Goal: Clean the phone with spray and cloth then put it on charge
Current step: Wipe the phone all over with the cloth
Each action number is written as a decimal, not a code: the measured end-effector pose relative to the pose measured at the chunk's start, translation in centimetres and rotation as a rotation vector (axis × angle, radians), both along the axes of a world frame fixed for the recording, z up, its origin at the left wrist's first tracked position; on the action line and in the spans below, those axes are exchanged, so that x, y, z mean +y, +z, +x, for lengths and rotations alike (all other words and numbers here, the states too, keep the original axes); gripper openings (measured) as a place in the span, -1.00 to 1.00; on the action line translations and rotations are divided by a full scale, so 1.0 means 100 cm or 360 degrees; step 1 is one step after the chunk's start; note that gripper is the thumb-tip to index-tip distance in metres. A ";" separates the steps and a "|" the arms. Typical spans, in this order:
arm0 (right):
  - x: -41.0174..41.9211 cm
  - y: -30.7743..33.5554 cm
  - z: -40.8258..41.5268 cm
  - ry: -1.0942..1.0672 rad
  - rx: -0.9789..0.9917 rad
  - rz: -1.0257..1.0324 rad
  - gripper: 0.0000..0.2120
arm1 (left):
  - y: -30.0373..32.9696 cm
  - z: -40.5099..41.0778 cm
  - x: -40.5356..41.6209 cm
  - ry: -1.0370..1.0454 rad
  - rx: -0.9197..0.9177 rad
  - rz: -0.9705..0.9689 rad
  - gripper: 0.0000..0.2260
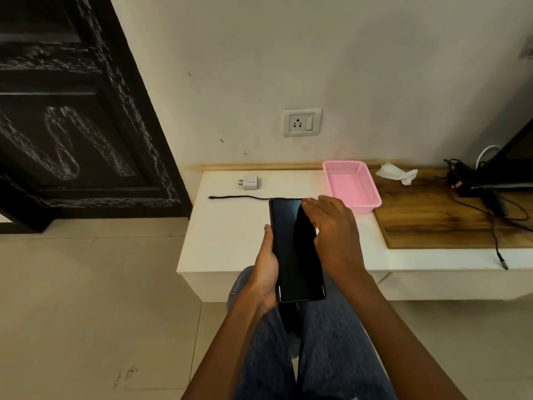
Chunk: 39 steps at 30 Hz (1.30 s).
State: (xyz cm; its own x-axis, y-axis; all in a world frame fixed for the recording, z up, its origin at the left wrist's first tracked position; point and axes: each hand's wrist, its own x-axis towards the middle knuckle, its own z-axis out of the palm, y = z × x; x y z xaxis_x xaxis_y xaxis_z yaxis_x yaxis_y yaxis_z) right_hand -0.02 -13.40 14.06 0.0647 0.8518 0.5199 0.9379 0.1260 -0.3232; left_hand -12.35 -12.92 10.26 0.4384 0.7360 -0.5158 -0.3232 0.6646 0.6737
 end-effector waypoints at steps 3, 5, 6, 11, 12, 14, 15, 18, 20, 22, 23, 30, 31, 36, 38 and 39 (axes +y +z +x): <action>-0.002 0.000 -0.008 0.0087 -0.0035 0.0041 -0.55 | 0.002 0.000 0.002 0.0014 -0.0012 -0.0002 -0.41; -0.007 -0.002 -0.008 0.0167 -0.0032 0.0064 -0.55 | 0.002 -0.002 0.003 0.0040 -0.0028 -0.0021 -0.40; -0.009 -0.003 -0.007 0.0176 -0.0022 0.0073 -0.54 | 0.002 -0.002 0.003 0.0042 -0.0025 -0.0021 -0.40; -0.002 0.003 0.000 -0.0007 0.0038 0.0029 -0.54 | 0.000 0.001 0.000 0.0007 0.0003 0.0018 -0.41; -0.001 0.004 -0.002 -0.0014 0.0035 0.0025 -0.55 | 0.000 0.001 0.001 0.0003 0.0009 0.0021 -0.42; -0.001 0.004 -0.007 0.0042 0.0014 0.0025 -0.53 | 0.001 0.002 0.003 0.0005 0.0002 0.0019 -0.42; -0.003 0.003 -0.009 0.0088 0.0003 0.0027 -0.52 | 0.002 0.001 0.005 0.0012 -0.0009 0.0020 -0.42; -0.007 -0.001 -0.007 0.0159 0.0007 0.0058 -0.54 | 0.002 -0.002 0.006 0.0034 -0.0033 0.0002 -0.41; -0.005 0.001 -0.005 0.0076 0.0025 0.0053 -0.57 | 0.001 -0.001 0.004 0.0028 -0.0042 0.0004 -0.40; -0.001 0.003 -0.006 -0.0021 0.0030 0.0026 -0.57 | 0.001 0.000 0.002 0.0018 -0.0022 0.0026 -0.41; 0.000 0.005 -0.008 -0.0025 0.0025 0.0019 -0.57 | 0.002 0.001 0.002 0.0011 -0.0011 0.0039 -0.43; -0.005 0.003 -0.009 0.0197 -0.0053 0.0043 -0.61 | 0.000 -0.001 0.003 0.0026 -0.0110 0.0021 -0.47; -0.003 0.003 -0.007 0.0148 -0.0038 0.0035 -0.60 | -0.001 0.001 0.002 0.0025 -0.0094 0.0017 -0.46; -0.001 0.006 -0.015 0.0112 -0.0048 0.0051 -0.64 | 0.000 0.004 0.004 0.0024 -0.0124 0.0029 -0.49; -0.005 0.004 -0.014 0.0208 -0.0056 0.0063 -0.64 | 0.000 0.002 0.005 0.0048 -0.0150 0.0021 -0.49; -0.006 0.004 -0.011 0.0231 -0.0060 0.0067 -0.61 | -0.001 0.001 0.005 0.0062 -0.0153 0.0015 -0.49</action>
